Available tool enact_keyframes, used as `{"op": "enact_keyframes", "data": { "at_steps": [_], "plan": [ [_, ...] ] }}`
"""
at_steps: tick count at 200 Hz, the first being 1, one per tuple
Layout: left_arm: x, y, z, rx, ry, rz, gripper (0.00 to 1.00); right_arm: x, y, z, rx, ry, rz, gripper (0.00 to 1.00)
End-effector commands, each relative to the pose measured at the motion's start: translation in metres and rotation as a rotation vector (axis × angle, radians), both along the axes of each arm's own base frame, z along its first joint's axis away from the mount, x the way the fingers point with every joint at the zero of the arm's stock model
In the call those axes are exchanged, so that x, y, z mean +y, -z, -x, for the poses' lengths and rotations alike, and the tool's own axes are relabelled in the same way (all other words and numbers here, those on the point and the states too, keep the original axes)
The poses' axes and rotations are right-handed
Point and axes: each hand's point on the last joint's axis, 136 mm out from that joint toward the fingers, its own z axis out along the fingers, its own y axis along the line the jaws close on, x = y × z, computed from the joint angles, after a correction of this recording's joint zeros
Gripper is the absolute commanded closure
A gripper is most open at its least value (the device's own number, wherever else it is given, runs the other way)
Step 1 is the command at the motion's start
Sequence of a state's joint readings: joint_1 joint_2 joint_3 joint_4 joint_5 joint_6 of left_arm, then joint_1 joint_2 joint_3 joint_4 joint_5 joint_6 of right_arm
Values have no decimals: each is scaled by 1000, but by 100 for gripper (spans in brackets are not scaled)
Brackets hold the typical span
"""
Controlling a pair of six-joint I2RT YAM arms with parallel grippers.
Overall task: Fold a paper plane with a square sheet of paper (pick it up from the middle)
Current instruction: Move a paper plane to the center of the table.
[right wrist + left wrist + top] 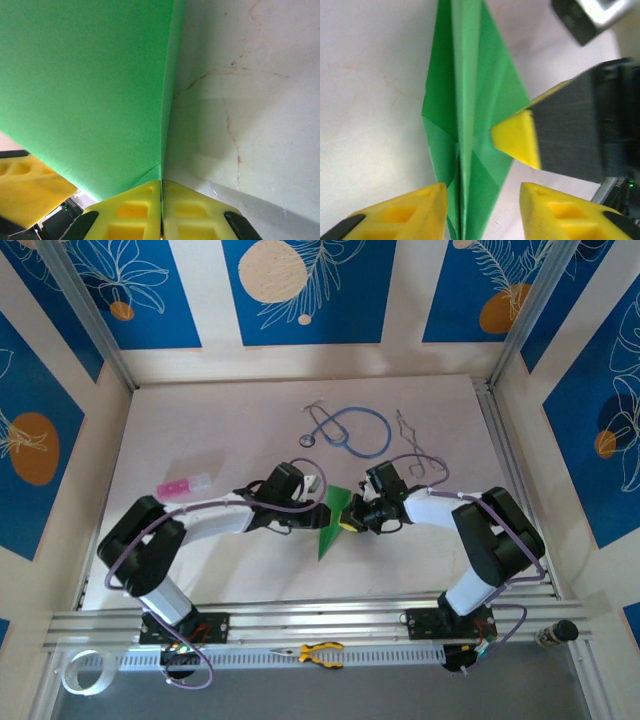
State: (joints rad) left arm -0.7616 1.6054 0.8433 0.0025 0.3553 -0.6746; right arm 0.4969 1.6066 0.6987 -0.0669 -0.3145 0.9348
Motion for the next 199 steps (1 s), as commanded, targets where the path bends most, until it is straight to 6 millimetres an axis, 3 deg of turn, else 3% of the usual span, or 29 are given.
{"op": "enact_keyframes", "data": {
  "at_steps": [1,42,93,156,199],
  "plan": [
    [-4,-13,-7,-71,-5,36,54,3,-8,1,2,-5,-26,92],
    [-11,-4,-8,-40,24,30,53,5,-11,0,-3,-11,-30,92],
    [-2,5,-9,-34,-4,-32,48,7,-9,0,-2,-10,-25,92],
    [-3,14,0,22,7,-14,51,11,-8,0,-4,-12,-29,93],
    [7,20,-1,20,-26,-67,51,11,-9,-1,-7,-12,-29,94]
  ]
}}
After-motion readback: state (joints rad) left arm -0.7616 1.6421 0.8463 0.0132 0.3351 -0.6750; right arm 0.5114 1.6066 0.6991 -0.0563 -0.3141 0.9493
